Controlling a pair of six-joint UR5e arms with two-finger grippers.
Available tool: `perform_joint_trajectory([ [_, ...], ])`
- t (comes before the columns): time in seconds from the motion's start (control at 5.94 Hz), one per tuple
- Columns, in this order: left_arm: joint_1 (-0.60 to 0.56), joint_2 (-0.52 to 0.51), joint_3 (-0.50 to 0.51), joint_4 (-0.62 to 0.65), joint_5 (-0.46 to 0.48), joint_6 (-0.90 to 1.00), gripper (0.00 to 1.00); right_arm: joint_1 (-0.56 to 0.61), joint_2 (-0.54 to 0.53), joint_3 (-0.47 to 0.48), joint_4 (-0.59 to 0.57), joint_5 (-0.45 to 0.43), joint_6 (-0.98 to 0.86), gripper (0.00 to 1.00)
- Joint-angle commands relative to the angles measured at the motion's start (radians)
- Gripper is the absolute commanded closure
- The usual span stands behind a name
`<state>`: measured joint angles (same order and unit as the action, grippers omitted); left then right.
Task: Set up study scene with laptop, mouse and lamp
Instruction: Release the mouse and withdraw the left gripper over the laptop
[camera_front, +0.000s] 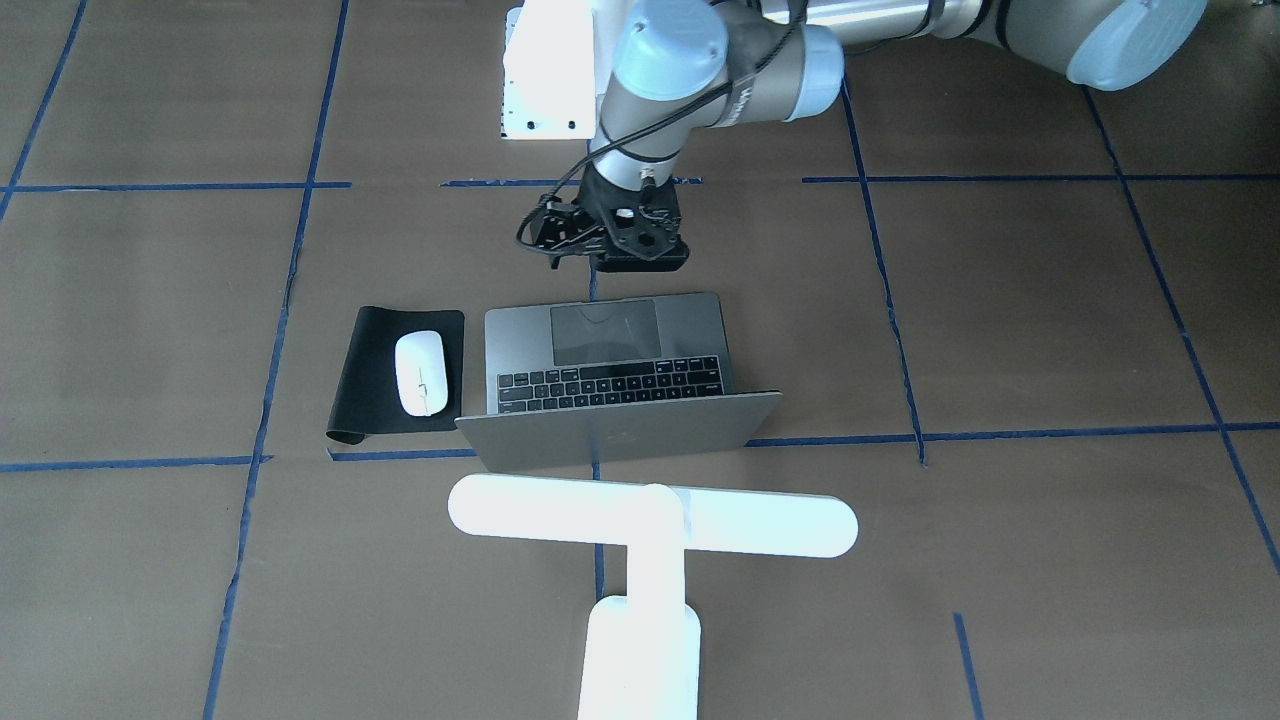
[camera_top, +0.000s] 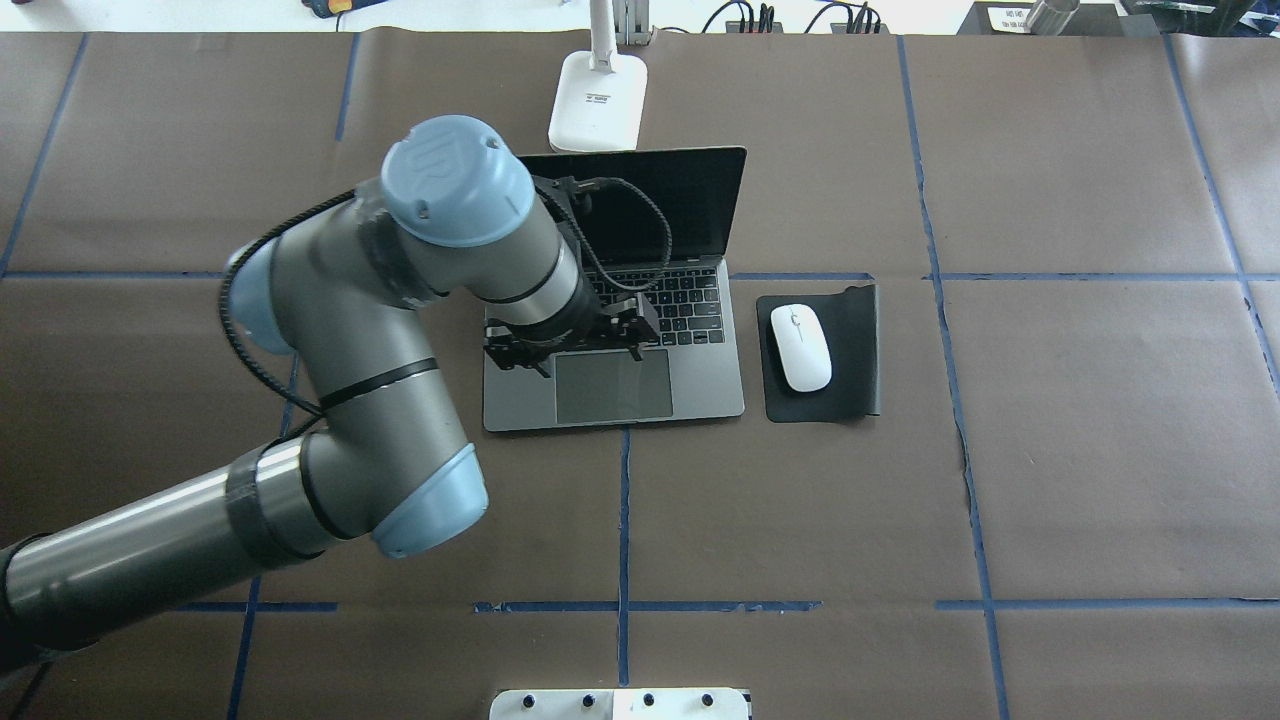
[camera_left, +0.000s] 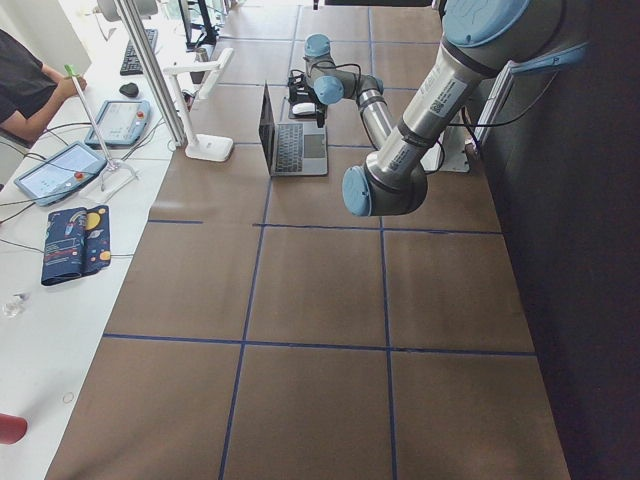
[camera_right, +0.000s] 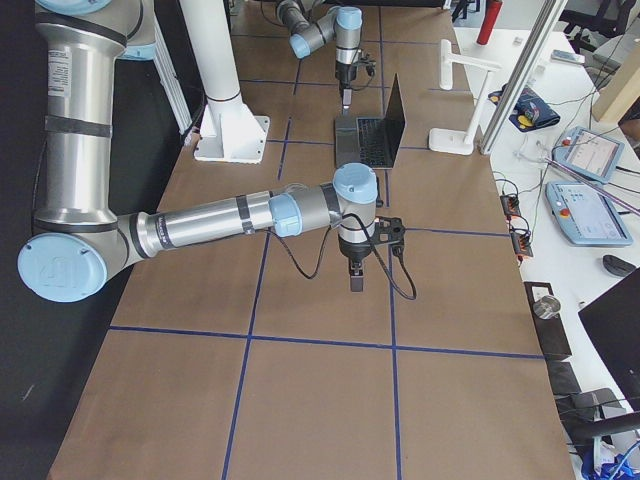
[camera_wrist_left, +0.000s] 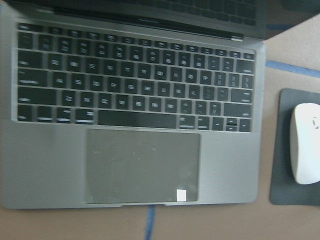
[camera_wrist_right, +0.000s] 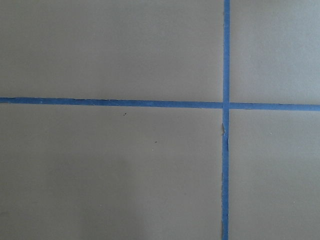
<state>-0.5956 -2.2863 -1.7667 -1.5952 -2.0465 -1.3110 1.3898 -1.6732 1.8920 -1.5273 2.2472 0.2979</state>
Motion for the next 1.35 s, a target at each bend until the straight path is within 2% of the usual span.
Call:
perform_joint_trajectory([
  [0.0, -0.077, 0.146, -0.176, 0.098, -0.017, 0.160, 0.00, 0.000, 0.001, -0.031, 0.003, -0.001, -0.005, 0.00],
  [0.17, -0.136, 0.250, -0.248, 0.106, -0.042, 0.274, 0.00, 0.001, 0.000, -0.036, 0.001, 0.006, 0.000, 0.00],
  [0.34, -0.203, 0.333, -0.275, 0.106, -0.082, 0.364, 0.00, 0.021, 0.000, -0.045, 0.001, 0.021, -0.006, 0.00],
  [0.67, -0.397, 0.500, -0.274, 0.106, -0.223, 0.590, 0.00, 0.125, -0.029, -0.100, 0.001, 0.130, -0.124, 0.00],
  [0.84, -0.494, 0.592, -0.264, 0.107, -0.263, 0.730, 0.00, 0.165, -0.061, -0.115, 0.003, 0.133, -0.191, 0.00],
  [1.18, -0.632, 0.654, -0.168, 0.118, -0.270, 0.975, 0.00, 0.218, -0.106, -0.106, 0.004, 0.132, -0.232, 0.00],
])
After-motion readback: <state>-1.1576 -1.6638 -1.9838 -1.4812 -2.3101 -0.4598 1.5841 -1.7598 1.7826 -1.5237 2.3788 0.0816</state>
